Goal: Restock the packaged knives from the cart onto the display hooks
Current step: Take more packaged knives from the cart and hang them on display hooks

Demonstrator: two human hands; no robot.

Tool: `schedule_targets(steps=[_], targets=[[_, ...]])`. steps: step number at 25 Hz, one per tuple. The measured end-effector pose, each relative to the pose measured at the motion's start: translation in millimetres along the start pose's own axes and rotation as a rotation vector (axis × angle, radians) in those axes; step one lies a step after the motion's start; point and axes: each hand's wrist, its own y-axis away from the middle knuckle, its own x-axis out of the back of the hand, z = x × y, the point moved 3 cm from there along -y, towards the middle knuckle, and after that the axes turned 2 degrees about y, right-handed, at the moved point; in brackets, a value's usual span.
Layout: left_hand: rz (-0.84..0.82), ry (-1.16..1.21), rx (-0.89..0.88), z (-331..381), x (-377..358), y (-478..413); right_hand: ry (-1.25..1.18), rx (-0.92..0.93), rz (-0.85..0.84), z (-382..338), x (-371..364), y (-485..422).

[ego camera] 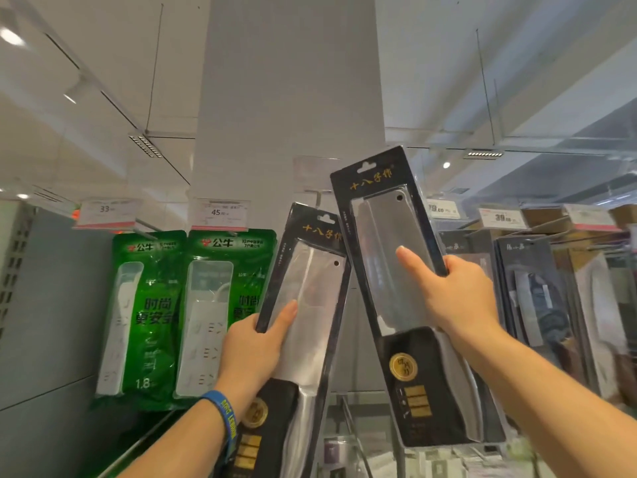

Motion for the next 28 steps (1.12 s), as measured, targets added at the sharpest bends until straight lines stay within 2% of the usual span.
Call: schedule_targets(steps=[13, 19, 22, 28], targets=[[0.016, 0.007, 0.013, 0.3, 14.2, 2.7, -0.039, -0.04, -0.012, 5.7, -4.1, 24.4], [0.04, -0.016, 0.136, -29.2, 27.7, 21.4, -0.037, -0.072, -0.016, 2.3, 0.2, 33.0], [0.058, -0.091, -0.002, -23.4, 27.2, 34.4, -0.052, -0.061, 0.021, -0.7, -0.7, 33.3], [0.014, -0.108, -0.078, 20.3, 14.1, -5.0, -0.115, -0.144, -0.02, 1.7, 0.9, 33.8]])
